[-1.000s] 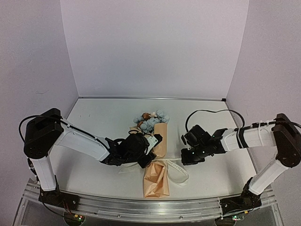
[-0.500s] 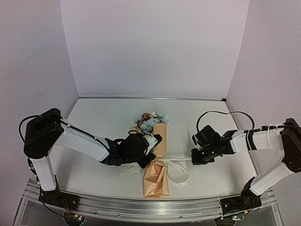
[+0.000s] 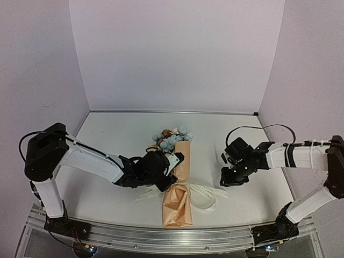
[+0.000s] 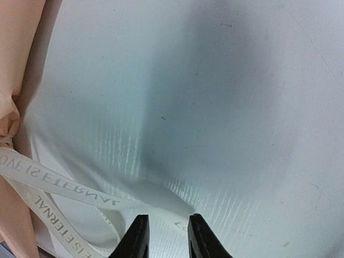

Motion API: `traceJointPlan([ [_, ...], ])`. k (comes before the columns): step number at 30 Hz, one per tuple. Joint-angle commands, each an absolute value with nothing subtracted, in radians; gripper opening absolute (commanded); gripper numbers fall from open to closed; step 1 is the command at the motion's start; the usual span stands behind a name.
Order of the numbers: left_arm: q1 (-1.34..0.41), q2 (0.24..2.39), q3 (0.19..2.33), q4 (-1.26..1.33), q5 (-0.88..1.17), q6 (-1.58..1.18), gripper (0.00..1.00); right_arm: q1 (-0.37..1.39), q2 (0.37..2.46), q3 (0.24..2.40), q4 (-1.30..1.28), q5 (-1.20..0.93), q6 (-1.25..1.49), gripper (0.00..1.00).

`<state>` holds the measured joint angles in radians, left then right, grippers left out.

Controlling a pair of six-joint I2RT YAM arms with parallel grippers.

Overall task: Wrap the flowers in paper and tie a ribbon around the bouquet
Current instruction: Tie the half-tied ribbon around the folded bouquet.

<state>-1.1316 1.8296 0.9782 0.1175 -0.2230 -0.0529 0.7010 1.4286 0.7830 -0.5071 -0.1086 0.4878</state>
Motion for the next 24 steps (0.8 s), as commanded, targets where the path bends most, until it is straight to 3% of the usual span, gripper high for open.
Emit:
traceJointPlan([
  [1,-1.134,1.717,1.054,0.015,-0.239,-0.087,0.55,0.709,1.351,0.852,-0.678,-0.098,0.469,0.44],
  [7,-1.132,1.580,1.031,-0.049,-0.310,-0.227,0.59,0.796,1.324,0.881,-0.799,-0.048,0.550,0.54],
  [13,-1.089,1.444,0.901,-0.189,-0.373,-0.512,0.59,0.949,1.404,0.905,-0.796,0.053,0.674,0.55],
  [19,-0.966,1.347,0.722,-0.153,-0.199,-0.678,0.58,1.023,1.492,0.931,-0.748,0.143,0.765,0.55],
  [24,-0.927,1.404,0.702,-0.088,-0.066,-0.682,0.58,1.036,1.527,0.916,-0.716,0.196,0.832,0.55],
])
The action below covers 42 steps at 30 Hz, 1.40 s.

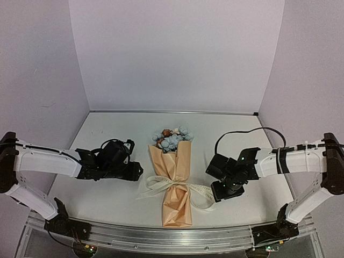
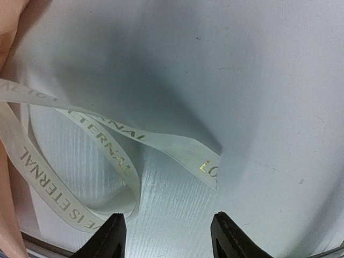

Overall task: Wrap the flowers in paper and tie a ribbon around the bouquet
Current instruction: Tie the half-tied ribbon around the folded bouquet.

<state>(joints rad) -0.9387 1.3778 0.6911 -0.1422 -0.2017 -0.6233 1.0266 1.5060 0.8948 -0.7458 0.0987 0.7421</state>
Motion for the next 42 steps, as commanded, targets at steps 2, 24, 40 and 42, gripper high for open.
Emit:
traceJointPlan([
  [2,-0.923,1.446,0.723,-0.086,-0.036,-0.683,0.58,1.036,1.529,0.901,-0.699,0.210,0.856,0.54],
  [24,-0.919,1.693,0.848,-0.112,0.051,-0.720,0.36,1.057,1.576,0.843,-0.607,0.222,0.936,0.53],
  [40,-0.919,1.690,0.848,-0.113,0.026,-0.717,0.01,1.119,1.665,0.867,-0.572,0.172,1.016,0.43],
  [42,-0.919,1.680,0.849,-0.122,0.013,-0.714,0.00,1.121,1.666,0.858,-0.570,0.165,1.028,0.30],
])
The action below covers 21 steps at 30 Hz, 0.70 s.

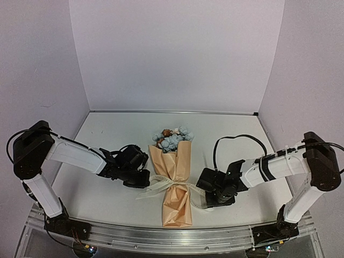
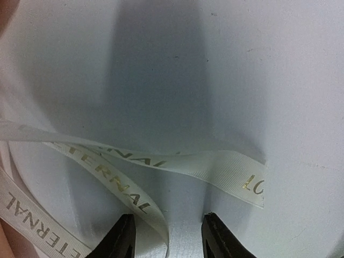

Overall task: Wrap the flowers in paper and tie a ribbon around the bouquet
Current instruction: Tie the half-tied ribbon around the folded bouquet.

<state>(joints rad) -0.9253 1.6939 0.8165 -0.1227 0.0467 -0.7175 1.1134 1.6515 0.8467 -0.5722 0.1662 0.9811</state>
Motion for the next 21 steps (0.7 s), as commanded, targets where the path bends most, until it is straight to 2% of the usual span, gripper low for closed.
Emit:
traceJointPlan([
  [1,-0.919,1.674,0.855,-0.134,-0.007,-0.709,0.00,1.121,1.665,0.853,-0.569,0.163,1.030,0.22],
  [3,-0.919,1.660,0.865,-0.169,-0.054,-0.704,0.00,1.121,1.655,0.843,-0.572,0.171,1.023,0.06],
  [5,-0.919,1.643,0.867,-0.196,-0.087,-0.698,0.00,1.120,1.634,0.846,-0.596,0.198,0.998,0.00],
  [12,-0.916,1.609,0.861,-0.272,-0.179,-0.648,0.00,1.108,1.568,0.899,-0.760,0.326,0.847,0.00],
  [21,-0.880,1.585,0.831,-0.286,-0.224,-0.639,0.00,1.060,1.574,0.863,-0.773,0.344,0.829,0.00],
])
